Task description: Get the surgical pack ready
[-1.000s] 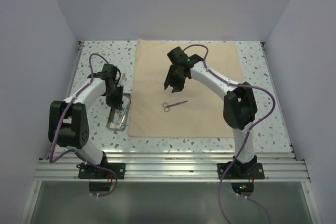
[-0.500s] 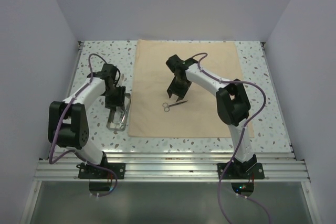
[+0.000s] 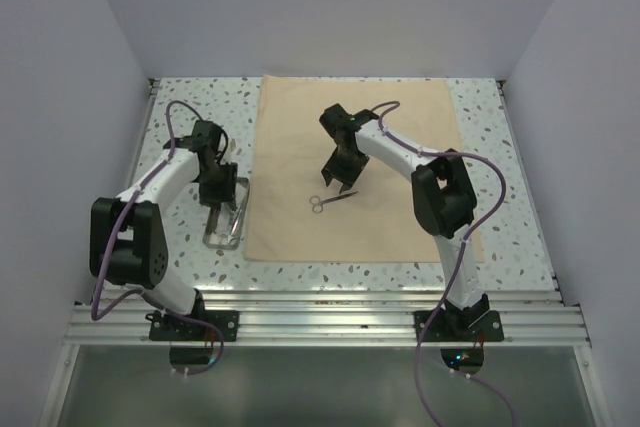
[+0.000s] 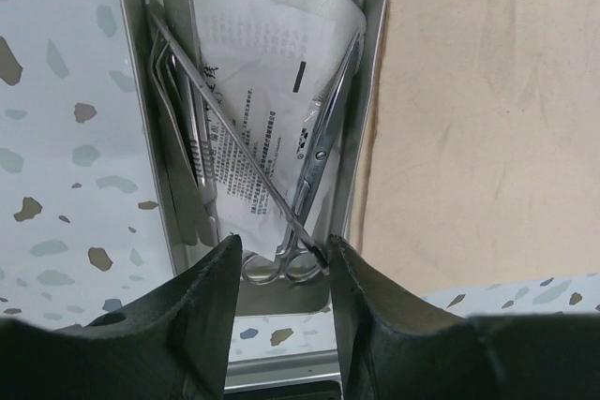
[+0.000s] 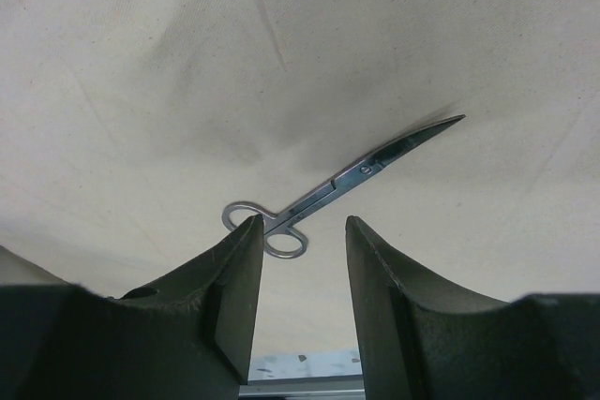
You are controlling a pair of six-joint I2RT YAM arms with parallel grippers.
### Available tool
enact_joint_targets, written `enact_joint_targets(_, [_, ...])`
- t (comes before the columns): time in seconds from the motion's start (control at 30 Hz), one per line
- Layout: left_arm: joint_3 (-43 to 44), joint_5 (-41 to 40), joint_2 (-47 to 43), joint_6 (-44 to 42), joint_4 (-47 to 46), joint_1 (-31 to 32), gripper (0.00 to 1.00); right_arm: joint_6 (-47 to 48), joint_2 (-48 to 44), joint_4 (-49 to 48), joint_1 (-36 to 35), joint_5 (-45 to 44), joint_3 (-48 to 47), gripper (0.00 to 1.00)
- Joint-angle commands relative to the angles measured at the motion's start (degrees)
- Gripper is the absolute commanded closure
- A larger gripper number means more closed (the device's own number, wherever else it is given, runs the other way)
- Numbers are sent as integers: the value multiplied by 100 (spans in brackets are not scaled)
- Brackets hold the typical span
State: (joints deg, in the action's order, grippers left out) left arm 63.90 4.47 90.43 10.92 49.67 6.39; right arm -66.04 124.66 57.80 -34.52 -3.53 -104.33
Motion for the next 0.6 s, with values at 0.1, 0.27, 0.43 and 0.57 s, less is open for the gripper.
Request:
enact_joint_targets(0.1, [-18,291,176,25,-116,-50,56,-111,-38,-67,24,-25,-114,56])
enact_joint_targets(0.27, [-88,274,220,7,-54,-50,64,-58,-73,-137,24,1,-61,56])
enact_joint_targets(0.43, [-71,388,150,147,-10,-50,80,-14,-74,-164,60,45,-78,56])
enact_joint_targets(0.57, [0,257,63,165,174,-50,100,12,-91,-208,95,89,-70,56])
